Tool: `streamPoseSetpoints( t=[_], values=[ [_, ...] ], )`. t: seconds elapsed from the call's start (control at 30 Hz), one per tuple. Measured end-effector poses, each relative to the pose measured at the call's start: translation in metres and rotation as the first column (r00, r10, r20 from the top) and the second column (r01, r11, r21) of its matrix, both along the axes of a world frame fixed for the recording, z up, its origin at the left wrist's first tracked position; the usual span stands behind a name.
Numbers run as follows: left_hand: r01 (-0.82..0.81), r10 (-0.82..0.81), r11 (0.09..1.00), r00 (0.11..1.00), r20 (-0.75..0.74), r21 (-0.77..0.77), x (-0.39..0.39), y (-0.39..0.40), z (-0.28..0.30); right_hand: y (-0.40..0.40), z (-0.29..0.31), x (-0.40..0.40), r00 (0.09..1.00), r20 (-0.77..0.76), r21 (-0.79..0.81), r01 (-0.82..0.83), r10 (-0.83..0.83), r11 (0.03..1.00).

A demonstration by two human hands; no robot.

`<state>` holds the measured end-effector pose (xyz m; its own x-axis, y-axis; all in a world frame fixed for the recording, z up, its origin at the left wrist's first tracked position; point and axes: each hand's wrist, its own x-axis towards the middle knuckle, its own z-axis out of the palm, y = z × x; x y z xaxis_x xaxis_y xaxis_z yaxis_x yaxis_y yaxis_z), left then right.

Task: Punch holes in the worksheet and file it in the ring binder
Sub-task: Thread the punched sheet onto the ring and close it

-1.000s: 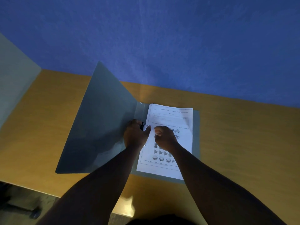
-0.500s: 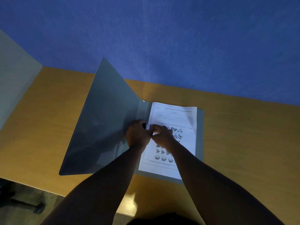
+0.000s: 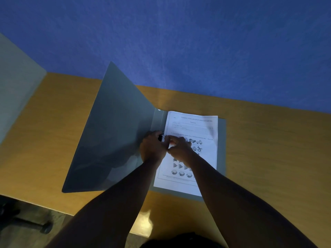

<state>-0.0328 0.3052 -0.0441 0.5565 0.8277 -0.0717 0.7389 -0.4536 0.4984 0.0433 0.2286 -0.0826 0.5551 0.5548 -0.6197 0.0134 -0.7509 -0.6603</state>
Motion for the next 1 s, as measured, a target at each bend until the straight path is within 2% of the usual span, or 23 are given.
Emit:
streamPoseSetpoints(
  t=[0.27,0.47,0.73,1.0],
  values=[
    [-0.003,0.004,0.999,1.0,0.024,-0.045,-0.004,-0.002,0.001,-0.003,0.001,0.002,1.0,0.012,0.032,-0.004,0.003,0.999],
    [0.002,-0.001,0.996,1.0,0.01,-0.095,-0.007,0.002,-0.008,-0.009,0.009,0.004,0.996,-0.064,0.037,0.058,-0.055,0.998],
    [0.009,-0.004,0.986,1.0,0.029,-0.167,-0.002,0.005,-0.007,-0.009,0.016,0.004,0.994,-0.07,0.034,0.083,-0.08,0.996],
    [0.004,0.001,0.988,0.999,0.036,-0.157,-0.002,0.005,-0.002,-0.012,0.024,0.006,0.988,-0.117,0.035,0.101,-0.096,0.994]
  ],
)
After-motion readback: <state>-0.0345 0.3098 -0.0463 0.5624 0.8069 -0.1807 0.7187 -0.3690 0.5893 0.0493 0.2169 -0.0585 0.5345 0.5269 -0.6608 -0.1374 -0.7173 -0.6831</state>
